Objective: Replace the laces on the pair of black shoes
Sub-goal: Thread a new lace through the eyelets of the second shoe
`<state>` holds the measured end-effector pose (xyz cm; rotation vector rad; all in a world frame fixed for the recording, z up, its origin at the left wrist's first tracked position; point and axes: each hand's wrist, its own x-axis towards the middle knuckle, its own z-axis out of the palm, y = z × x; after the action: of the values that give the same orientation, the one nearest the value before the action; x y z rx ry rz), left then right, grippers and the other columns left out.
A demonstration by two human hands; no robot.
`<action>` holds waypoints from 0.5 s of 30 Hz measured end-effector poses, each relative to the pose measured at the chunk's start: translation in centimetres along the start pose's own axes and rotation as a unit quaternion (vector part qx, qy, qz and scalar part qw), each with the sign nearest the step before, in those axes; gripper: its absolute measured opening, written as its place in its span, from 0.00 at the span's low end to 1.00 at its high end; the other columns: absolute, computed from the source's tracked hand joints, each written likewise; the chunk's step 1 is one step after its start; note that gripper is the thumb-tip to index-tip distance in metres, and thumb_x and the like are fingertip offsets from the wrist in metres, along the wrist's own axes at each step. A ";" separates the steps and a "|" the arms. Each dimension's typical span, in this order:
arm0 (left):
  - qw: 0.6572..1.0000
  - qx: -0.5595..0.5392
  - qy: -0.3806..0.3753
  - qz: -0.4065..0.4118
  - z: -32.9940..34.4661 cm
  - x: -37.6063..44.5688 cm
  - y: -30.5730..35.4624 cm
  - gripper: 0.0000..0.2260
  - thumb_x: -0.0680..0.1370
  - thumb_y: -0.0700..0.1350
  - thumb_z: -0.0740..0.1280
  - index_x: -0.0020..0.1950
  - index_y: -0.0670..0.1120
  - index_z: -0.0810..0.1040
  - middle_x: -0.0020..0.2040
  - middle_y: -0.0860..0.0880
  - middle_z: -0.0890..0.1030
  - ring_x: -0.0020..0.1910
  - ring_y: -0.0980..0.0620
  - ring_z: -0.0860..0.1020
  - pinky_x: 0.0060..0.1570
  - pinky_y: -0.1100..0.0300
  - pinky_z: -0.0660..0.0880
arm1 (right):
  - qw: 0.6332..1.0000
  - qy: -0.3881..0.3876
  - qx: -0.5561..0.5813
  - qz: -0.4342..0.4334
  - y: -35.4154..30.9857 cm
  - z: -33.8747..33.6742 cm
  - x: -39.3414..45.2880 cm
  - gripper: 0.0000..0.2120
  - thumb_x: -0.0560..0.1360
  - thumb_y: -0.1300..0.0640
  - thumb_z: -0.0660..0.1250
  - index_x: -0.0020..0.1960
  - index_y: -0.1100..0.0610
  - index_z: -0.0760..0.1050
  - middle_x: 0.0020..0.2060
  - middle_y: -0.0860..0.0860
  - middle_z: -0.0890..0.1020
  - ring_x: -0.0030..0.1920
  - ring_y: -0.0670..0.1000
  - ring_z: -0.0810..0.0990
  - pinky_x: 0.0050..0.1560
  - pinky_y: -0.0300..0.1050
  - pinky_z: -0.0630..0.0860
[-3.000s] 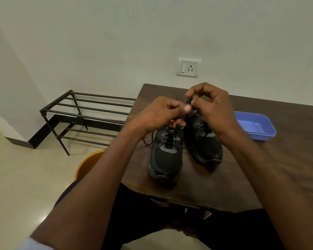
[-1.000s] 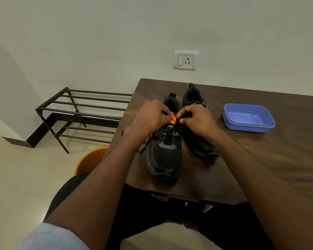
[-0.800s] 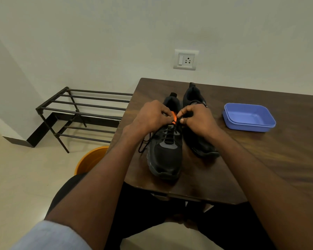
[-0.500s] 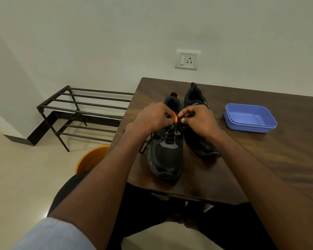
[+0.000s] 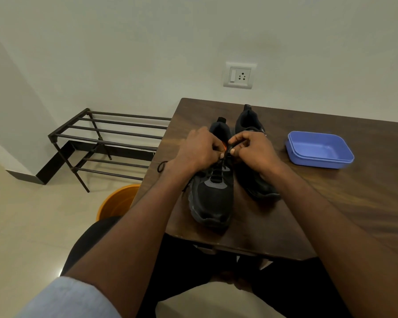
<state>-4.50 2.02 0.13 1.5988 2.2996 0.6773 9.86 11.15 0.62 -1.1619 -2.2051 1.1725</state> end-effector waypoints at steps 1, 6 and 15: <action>0.999 0.040 0.012 -0.008 -0.2 -0.1 0.0 0.03 0.79 0.51 0.72 0.51 0.59 0.84 0.53 0.54 0.73 0.61 0.52 0.71 0.67 0.43 0.70 | 1.000 -0.003 0.020 0.020 -0.2 -0.1 0.0 0.08 0.78 0.65 0.71 0.52 0.53 0.81 0.49 0.53 0.85 0.50 0.52 0.85 0.57 0.52 0.83; 1.000 0.001 -0.014 -0.008 -2.0 -0.1 -0.2 0.11 0.84 0.42 0.64 0.61 0.53 0.84 0.50 0.55 0.73 0.51 0.55 0.71 0.63 0.49 0.69 | 0.998 -0.016 -0.057 0.037 -0.2 0.3 -0.4 0.03 0.74 0.57 0.77 0.42 0.55 0.85 0.43 0.51 0.87 0.46 0.49 0.84 0.52 0.50 0.82; 0.998 -0.031 -0.049 0.002 -2.6 0.0 -0.6 0.13 0.83 0.38 0.64 0.64 0.49 0.83 0.64 0.48 0.78 0.57 0.56 0.73 0.66 0.53 0.73 | 0.963 0.221 0.146 0.055 -1.6 -0.9 -0.2 0.10 0.82 0.63 0.63 0.46 0.52 0.79 0.43 0.49 0.84 0.43 0.49 0.87 0.49 0.51 0.85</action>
<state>-6.15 1.26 2.03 1.5721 2.1849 0.6499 9.78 10.97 2.44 -1.2830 -1.5973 1.1054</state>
